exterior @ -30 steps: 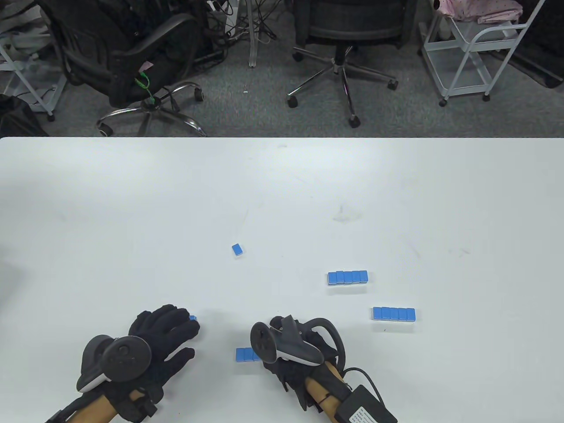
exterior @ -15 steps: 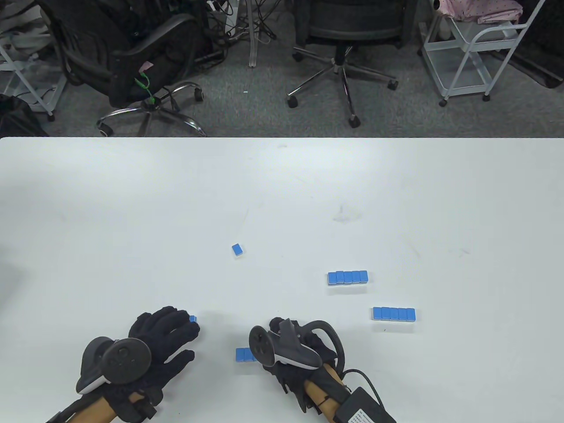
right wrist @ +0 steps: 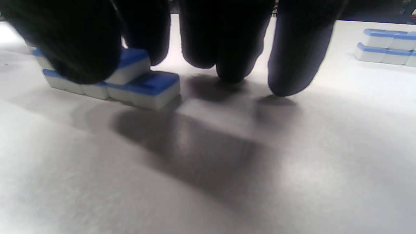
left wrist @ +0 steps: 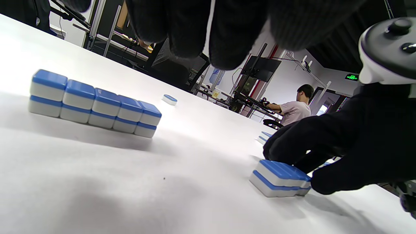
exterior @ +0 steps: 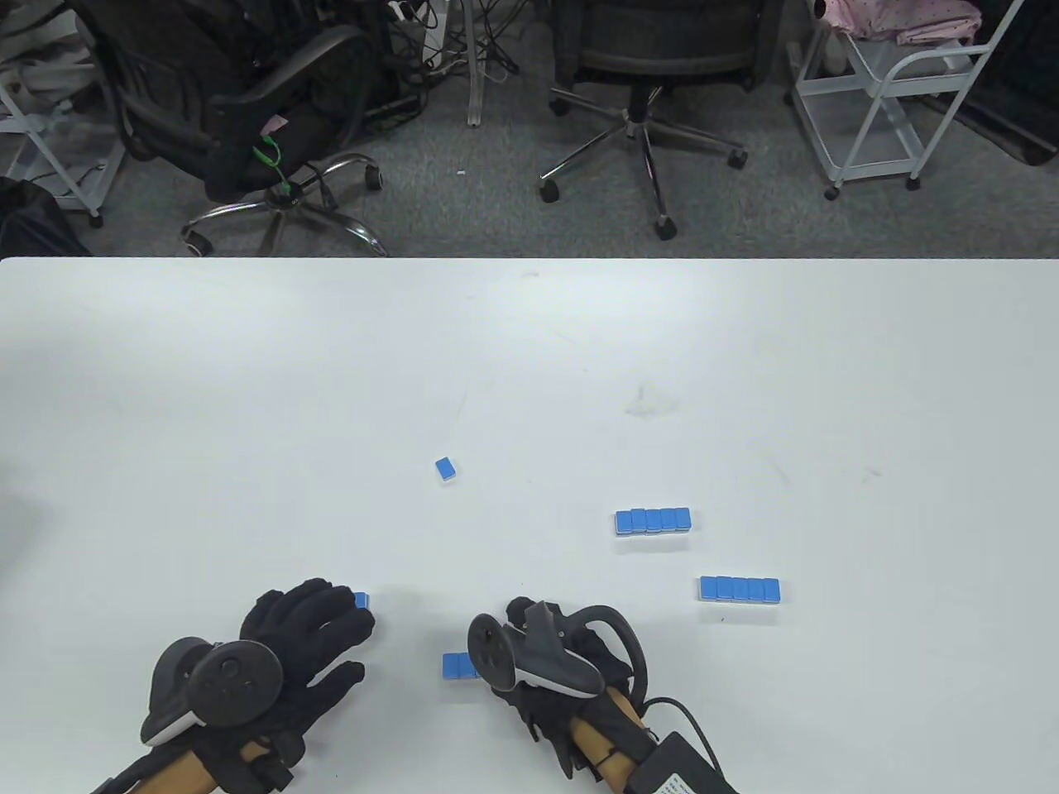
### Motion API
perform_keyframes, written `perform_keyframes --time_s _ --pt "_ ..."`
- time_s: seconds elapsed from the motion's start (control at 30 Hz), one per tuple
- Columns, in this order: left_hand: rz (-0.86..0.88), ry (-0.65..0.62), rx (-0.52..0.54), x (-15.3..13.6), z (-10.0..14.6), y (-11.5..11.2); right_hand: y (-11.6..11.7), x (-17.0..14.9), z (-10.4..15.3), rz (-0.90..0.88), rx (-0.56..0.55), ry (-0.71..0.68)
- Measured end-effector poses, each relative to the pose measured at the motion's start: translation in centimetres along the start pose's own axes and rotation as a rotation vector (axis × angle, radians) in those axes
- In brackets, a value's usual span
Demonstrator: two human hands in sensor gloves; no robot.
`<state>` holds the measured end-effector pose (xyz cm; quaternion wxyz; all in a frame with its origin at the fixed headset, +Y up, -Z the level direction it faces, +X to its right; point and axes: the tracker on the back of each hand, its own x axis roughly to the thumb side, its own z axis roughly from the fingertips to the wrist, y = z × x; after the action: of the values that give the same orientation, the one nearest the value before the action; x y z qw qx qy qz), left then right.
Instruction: Build mahjong tile wall
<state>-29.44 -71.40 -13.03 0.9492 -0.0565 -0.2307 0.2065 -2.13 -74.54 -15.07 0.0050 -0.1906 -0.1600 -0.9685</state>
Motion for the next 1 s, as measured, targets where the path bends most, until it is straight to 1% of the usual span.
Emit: perform_keyframes --time_s 0.23,0.33,0.37,0.4,0.47,0.53,0.57,0.63,0.67,0.7,0.77,0.8,0.83,0.9,0.93,1.0 --pt "-0.003 0.002 0.003 0.0 0.1 0.0 0.0 -0.1 0.0 -0.012 0.005 0.006" --pt "0.006 0.006 0.008 0.0 0.1 0.1 -0.4 -0.7 0.0 -0.079 0.03 0.001" --pt "-0.002 0.003 0.009 0.0 0.1 0.1 -0.8 -1.1 0.1 -0.137 0.017 0.003" --pt "-0.012 0.003 0.011 0.0 0.1 0.1 -1.2 -1.5 0.1 -0.181 -0.021 0.016" --pt "-0.023 0.013 0.024 0.0 0.0 0.2 -2.3 -1.9 -0.4 -0.19 -0.094 0.083" --pt "-0.015 0.025 0.03 -0.1 -0.2 0.2 -3.9 -1.8 -2.0 -0.095 -0.146 0.111" --pt "-0.014 0.025 0.026 -0.1 -0.3 0.1 -4.9 -1.4 -3.2 -0.022 -0.162 0.128" --pt "-0.018 0.026 0.022 -0.2 -0.5 0.1 -6.0 -0.6 -5.2 0.072 -0.207 0.158" --pt "-0.016 0.031 0.026 -0.3 -0.4 0.1 -6.7 0.0 -6.8 0.142 -0.237 0.194" --pt "-0.009 0.033 0.032 -0.4 -0.4 0.2 -7.0 0.5 -8.0 0.176 -0.24 0.24" --pt "0.0 0.037 0.044 -0.6 -0.3 0.3 -7.4 1.4 -10.6 0.198 -0.182 0.304" --pt "-0.006 0.036 0.042 -0.6 -0.3 0.3 -7.4 1.7 -12.1 0.173 -0.142 0.338" --pt "-0.01 0.036 0.041 -0.7 -0.3 0.4 -7.2 1.8 -13.1 0.151 -0.125 0.37" --pt "-0.003 0.042 0.04 -0.8 -0.4 0.4 -6.4 1.9 -14.9 0.124 -0.073 0.433" --pt "0.002 0.041 0.038 -0.8 -0.4 0.3 -5.8 1.9 -16.0 0.138 -0.027 0.459" --pt "-0.006 0.03 0.031 -0.6 -0.5 0.2 -5.0 1.8 -17.4 0.171 0.023 0.469"
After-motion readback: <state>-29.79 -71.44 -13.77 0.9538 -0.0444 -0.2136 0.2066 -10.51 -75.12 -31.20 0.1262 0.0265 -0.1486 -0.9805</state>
